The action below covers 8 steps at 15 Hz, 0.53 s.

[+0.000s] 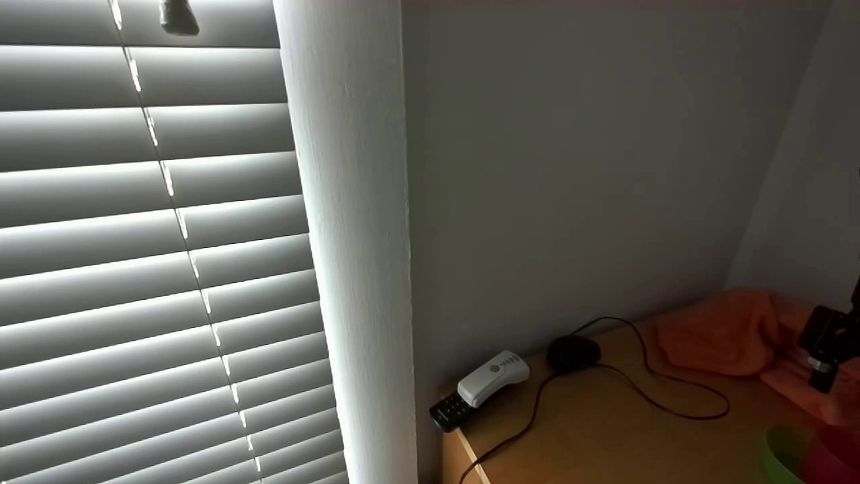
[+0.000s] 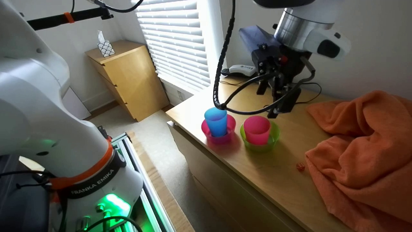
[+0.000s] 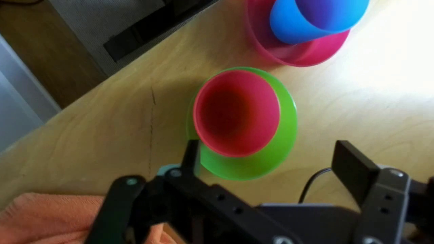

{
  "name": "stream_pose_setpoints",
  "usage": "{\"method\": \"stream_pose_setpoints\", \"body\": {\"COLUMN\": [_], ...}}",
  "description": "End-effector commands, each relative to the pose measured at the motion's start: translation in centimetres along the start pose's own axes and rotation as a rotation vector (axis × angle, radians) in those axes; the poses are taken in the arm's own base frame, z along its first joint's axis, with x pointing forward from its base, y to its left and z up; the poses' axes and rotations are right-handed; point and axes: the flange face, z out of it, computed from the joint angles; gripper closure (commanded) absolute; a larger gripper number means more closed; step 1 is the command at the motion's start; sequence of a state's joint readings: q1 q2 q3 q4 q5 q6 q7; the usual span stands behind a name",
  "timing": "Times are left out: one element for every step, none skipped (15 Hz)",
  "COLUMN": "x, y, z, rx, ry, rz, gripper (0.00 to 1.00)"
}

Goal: Put the pink cup on the cabinet then place the blue cup in the pink bowl and put the pink cup in the green bowl

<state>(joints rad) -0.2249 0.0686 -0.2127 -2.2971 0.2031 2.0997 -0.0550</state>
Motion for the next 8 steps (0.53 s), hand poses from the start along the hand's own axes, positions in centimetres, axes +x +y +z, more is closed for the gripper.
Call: {"method": "stream_pose_setpoints", "body": {"x": [-2.6, -3.2, -3.7, -4.4, -5.1, -5.7, -6.1, -6.3], "y": [-2.1, -2.9, -3.6, -4.3, -4.9, -5.4, -5.8, -6.1], "z": [-1.9, -2.3, -2.8, -3.2, -3.6, -4.0, -4.3, -4.6], "rx": [-0.025, 0.004, 0.004, 0.013, 0.020, 0.016, -0.006, -0.021], "ry": [0.044, 0.027, 0.014, -0.014, -0.029, -0.027, -0.028, -0.031], "rz": [-0.188, -0.208, -0.228, -0.240, -0.267, -0.286, -0.297, -0.292], "gripper": [0.00, 0.00, 0.00, 0.00, 0.00, 0.00, 0.00, 0.00]}}
